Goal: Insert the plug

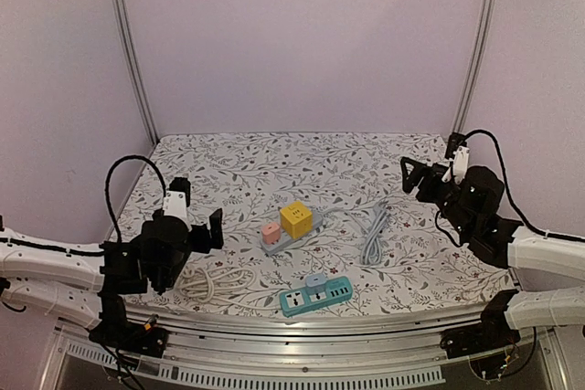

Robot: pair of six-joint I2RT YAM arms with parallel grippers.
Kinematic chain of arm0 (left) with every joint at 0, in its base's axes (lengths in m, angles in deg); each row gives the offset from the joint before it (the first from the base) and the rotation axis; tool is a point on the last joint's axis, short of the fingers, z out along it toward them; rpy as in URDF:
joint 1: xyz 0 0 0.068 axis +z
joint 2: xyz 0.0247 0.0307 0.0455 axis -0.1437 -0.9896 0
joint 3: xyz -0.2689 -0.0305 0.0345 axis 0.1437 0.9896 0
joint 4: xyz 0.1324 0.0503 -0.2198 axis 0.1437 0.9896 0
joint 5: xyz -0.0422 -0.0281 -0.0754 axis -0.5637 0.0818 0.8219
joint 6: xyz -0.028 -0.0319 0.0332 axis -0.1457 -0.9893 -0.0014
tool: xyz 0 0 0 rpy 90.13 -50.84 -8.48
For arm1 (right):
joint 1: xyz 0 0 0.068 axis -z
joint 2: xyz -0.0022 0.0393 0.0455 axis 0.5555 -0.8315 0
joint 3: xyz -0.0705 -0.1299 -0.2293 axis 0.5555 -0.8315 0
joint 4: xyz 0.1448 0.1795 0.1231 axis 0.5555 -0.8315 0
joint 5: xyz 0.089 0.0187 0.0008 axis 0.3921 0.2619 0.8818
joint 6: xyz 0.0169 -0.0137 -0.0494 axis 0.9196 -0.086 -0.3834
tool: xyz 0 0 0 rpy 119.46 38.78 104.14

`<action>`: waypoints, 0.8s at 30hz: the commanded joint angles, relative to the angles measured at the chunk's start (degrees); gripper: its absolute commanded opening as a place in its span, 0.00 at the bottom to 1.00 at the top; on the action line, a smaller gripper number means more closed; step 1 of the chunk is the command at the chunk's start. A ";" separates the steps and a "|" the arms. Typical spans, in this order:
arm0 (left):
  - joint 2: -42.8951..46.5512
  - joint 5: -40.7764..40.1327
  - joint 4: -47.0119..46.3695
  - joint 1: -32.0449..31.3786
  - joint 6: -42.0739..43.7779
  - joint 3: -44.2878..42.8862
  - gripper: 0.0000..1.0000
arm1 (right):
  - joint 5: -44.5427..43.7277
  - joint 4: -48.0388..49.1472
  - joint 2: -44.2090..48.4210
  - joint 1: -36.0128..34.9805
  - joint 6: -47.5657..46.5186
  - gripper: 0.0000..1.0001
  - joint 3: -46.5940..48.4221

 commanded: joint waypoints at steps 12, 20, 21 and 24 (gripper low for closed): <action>-5.85 -2.03 -8.16 3.73 4.60 -0.25 1.00 | -2.40 11.69 -5.17 0.37 -7.28 0.99 -3.21; -6.32 -2.39 -9.08 3.74 5.35 -0.25 0.99 | -1.82 13.10 -6.41 0.30 -8.99 0.99 -2.98; -6.34 -2.40 -9.16 3.74 5.44 -0.22 1.00 | -1.78 13.25 -6.54 0.32 -9.07 0.99 -3.03; -6.49 -2.55 -9.30 3.74 5.56 -0.21 1.00 | -1.73 13.37 -6.89 0.34 -9.49 0.99 -2.93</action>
